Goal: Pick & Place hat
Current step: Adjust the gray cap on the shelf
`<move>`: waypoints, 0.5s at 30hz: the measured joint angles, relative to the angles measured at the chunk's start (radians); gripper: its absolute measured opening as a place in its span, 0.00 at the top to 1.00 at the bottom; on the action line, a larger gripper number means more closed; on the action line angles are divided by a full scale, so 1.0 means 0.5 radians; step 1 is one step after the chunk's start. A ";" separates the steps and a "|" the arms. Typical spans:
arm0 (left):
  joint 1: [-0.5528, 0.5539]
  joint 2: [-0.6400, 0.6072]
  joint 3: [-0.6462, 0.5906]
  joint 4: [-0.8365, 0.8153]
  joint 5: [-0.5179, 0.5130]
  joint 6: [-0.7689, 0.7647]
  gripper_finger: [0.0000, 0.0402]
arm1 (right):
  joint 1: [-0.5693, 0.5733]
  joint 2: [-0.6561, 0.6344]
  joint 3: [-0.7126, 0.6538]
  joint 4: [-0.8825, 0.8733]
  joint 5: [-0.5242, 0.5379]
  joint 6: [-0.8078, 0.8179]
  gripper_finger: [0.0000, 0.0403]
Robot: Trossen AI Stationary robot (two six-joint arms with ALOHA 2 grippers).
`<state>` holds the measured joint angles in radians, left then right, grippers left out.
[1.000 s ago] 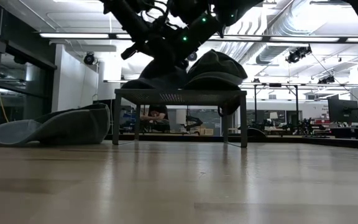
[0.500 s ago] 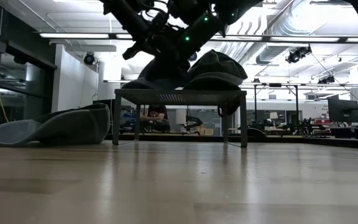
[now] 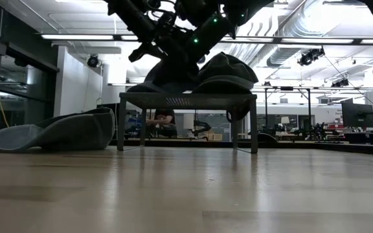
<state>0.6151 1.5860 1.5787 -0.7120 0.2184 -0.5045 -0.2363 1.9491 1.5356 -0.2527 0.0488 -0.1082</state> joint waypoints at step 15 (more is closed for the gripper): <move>0.001 -0.002 0.000 0.001 -0.008 0.005 0.51 | -0.005 0.008 -0.006 -0.025 0.009 0.007 0.75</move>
<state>0.6155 1.5852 1.5787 -0.7116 0.2146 -0.5022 -0.2386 1.9530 1.5326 -0.2650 0.0532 -0.1048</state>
